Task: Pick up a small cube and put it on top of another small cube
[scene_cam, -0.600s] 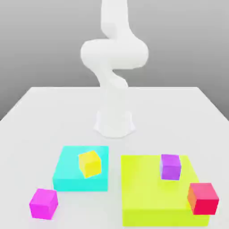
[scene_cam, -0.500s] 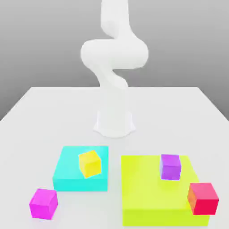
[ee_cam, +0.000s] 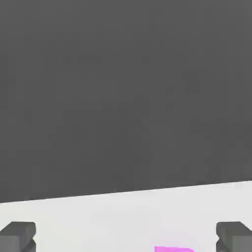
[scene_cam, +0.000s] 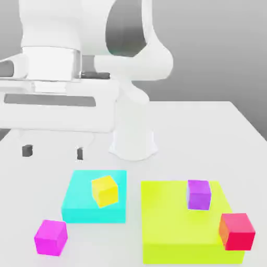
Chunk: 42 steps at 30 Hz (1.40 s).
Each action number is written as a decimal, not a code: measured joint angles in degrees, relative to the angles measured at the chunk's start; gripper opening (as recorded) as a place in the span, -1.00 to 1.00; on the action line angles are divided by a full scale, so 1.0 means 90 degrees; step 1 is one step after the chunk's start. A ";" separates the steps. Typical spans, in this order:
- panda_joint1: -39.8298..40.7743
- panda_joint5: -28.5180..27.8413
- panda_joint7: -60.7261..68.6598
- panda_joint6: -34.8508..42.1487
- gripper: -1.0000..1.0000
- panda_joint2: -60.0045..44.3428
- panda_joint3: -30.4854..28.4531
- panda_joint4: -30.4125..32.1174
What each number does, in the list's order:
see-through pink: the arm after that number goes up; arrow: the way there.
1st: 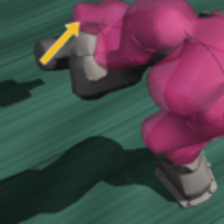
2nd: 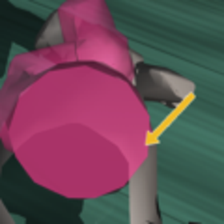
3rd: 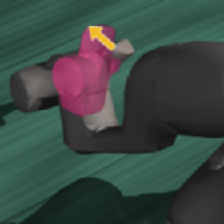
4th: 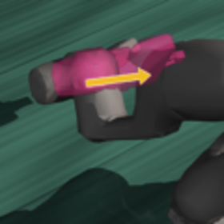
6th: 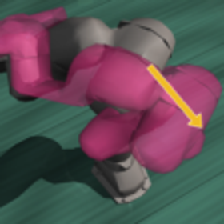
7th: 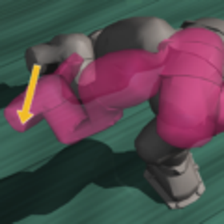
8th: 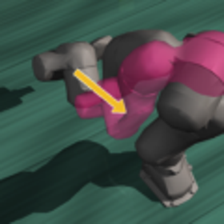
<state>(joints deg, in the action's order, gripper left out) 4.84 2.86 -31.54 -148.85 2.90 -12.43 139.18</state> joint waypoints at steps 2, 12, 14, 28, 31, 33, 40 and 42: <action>0.0175 0.0133 0.0226 -0.0179 0.00 -0.0469 -0.0041 0.0078; 0.0885 0.0955 0.1216 -0.1451 0.00 -0.2791 0.0357 0.0116; 0.0941 0.1017 0.1264 -0.1582 -1.00 -0.2955 0.0426 0.0085; 0.0203 0.0255 0.0878 -0.0330 -1.00 -0.1677 0.0474 0.0088; -0.0294 0.0066 0.0929 0.0094 -1.00 -0.1461 0.0936 -0.0132; -0.0588 -0.0044 0.0965 0.0355 -1.00 -0.1328 0.1256 -0.0267; -0.2056 -0.0380 0.1172 0.1230 -1.00 -0.0969 0.2335 -0.0787; -0.2177 -0.0522 0.1138 0.0932 -1.00 -0.1286 0.2390 -0.0802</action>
<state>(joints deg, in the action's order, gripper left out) -14.75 -1.83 -21.30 -140.46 -8.68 9.08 131.97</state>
